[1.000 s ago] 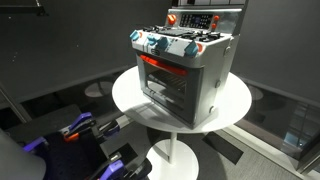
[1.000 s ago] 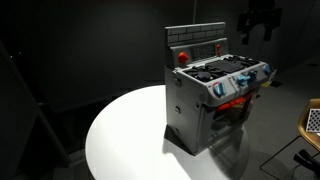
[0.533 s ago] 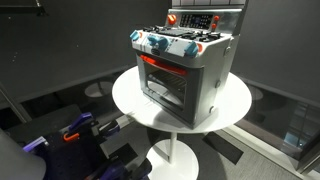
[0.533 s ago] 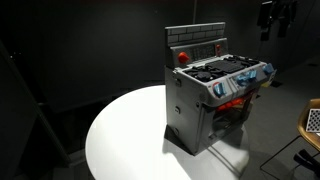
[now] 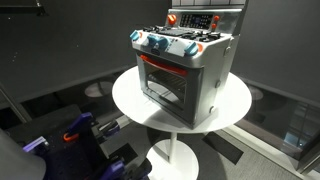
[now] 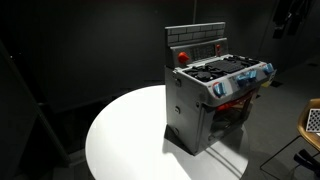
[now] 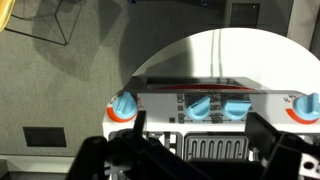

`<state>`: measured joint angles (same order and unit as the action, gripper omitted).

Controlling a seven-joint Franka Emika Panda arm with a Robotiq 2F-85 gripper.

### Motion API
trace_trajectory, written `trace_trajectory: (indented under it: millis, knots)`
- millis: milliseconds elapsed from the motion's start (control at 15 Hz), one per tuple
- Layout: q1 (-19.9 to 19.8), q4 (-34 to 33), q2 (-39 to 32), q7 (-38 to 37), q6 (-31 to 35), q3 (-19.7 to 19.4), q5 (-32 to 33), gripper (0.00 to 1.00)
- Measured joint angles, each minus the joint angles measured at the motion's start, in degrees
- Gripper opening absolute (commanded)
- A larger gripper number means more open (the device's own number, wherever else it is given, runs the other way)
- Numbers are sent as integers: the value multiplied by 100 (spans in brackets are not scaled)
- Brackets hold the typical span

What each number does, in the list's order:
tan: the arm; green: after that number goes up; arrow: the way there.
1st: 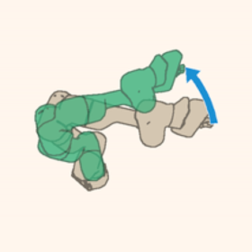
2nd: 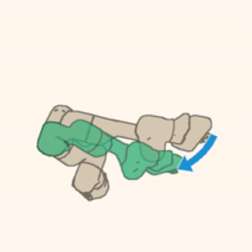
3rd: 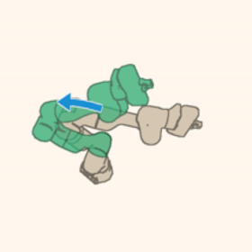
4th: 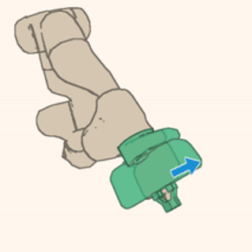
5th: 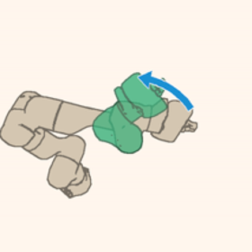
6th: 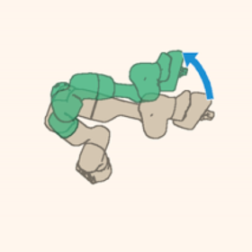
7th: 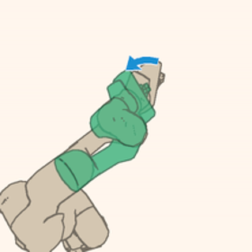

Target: Press the top orange button on the microwave oven controlling panel of the stove

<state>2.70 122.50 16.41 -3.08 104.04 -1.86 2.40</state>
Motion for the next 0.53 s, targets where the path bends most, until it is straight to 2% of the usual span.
trace_trajectory:
  millis: [533]
  knots:
    - [-16,146,66,16,91,19,0,100]
